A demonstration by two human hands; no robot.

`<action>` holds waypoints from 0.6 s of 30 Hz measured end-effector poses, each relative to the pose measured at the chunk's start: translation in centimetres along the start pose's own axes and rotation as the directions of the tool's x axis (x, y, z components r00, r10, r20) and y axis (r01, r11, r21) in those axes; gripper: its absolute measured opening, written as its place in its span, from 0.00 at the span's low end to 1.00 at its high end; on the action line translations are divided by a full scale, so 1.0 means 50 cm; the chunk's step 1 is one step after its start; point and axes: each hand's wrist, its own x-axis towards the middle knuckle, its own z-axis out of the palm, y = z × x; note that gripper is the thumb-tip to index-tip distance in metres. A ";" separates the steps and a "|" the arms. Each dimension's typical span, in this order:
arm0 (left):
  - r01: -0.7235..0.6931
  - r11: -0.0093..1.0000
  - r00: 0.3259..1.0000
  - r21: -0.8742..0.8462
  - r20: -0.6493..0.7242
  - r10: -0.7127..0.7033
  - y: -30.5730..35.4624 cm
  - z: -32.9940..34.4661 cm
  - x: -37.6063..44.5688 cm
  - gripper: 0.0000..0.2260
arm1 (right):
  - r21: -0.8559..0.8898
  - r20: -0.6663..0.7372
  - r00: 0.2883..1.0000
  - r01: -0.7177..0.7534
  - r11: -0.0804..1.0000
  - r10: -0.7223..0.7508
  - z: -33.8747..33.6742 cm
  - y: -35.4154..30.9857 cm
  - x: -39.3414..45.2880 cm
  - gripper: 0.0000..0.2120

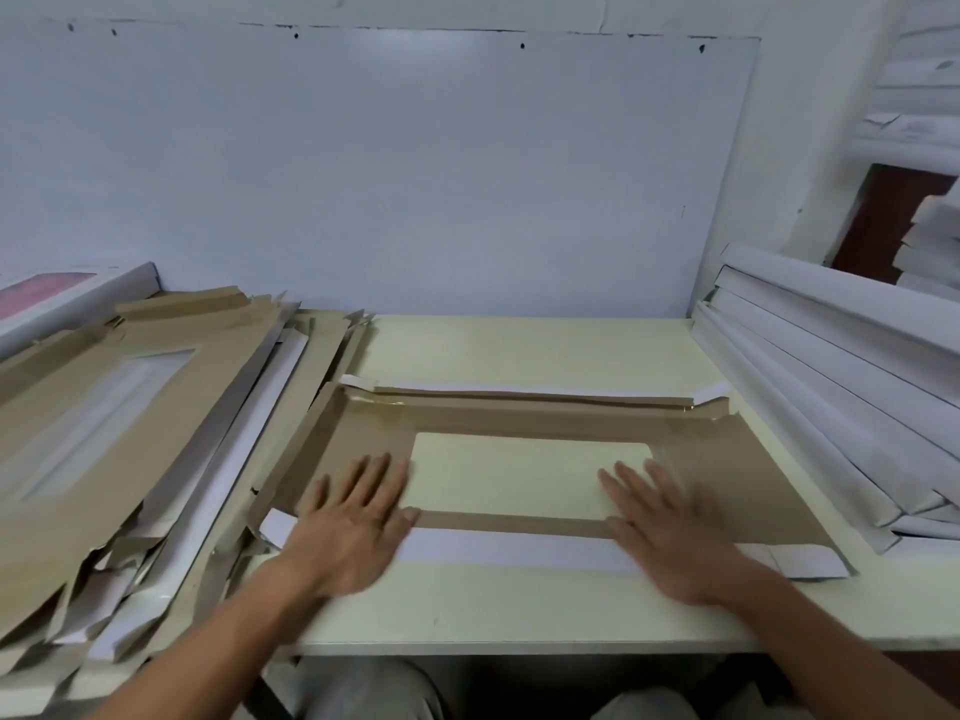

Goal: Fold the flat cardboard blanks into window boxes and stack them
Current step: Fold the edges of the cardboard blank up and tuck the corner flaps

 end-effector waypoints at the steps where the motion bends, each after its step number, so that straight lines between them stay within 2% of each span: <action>1: 0.016 1.000 1.000 0.011 0.000 -0.016 -0.017 -0.003 -0.004 0.29 | 0.000 0.012 0.999 -0.053 0.999 0.053 0.000 0.037 -0.012 0.24; 4: 0.106 0.994 0.994 0.014 -0.022 -0.105 -0.047 -0.007 -0.010 0.32 | -0.030 -0.054 0.991 -0.120 0.992 0.119 -0.008 0.118 -0.067 0.28; 6: 0.138 0.990 0.989 0.042 -0.059 -0.136 -0.047 -0.015 -0.011 0.30 | 0.051 -0.194 0.979 -0.049 0.997 0.058 -0.019 0.130 -0.102 0.31; 8: 0.130 0.988 0.983 0.080 -0.140 -0.118 -0.021 -0.020 -0.019 0.28 | 0.058 -0.279 0.959 0.060 0.996 -0.042 -0.030 0.115 -0.129 0.26; 9: 0.117 0.989 0.975 0.087 -0.201 -0.097 -0.001 -0.022 -0.027 0.28 | 0.044 -0.271 0.961 0.078 0.996 -0.063 -0.033 0.106 -0.135 0.23; 11: 0.058 0.997 0.953 0.053 -0.301 -0.040 0.053 -0.026 -0.052 0.29 | 0.016 -0.145 0.988 0.059 0.998 -0.056 -0.049 0.077 -0.147 0.21; 15: -0.200 0.979 0.882 -0.034 -0.441 0.165 0.162 -0.011 -0.114 0.30 | -0.074 -0.009 0.992 0.125 0.989 -0.126 -0.094 0.019 -0.154 0.20; 18: -0.358 0.934 0.821 0.003 -0.476 0.316 0.225 0.013 -0.157 0.34 | 0.205 0.213 0.945 0.206 0.957 -0.249 -0.117 -0.052 -0.140 0.18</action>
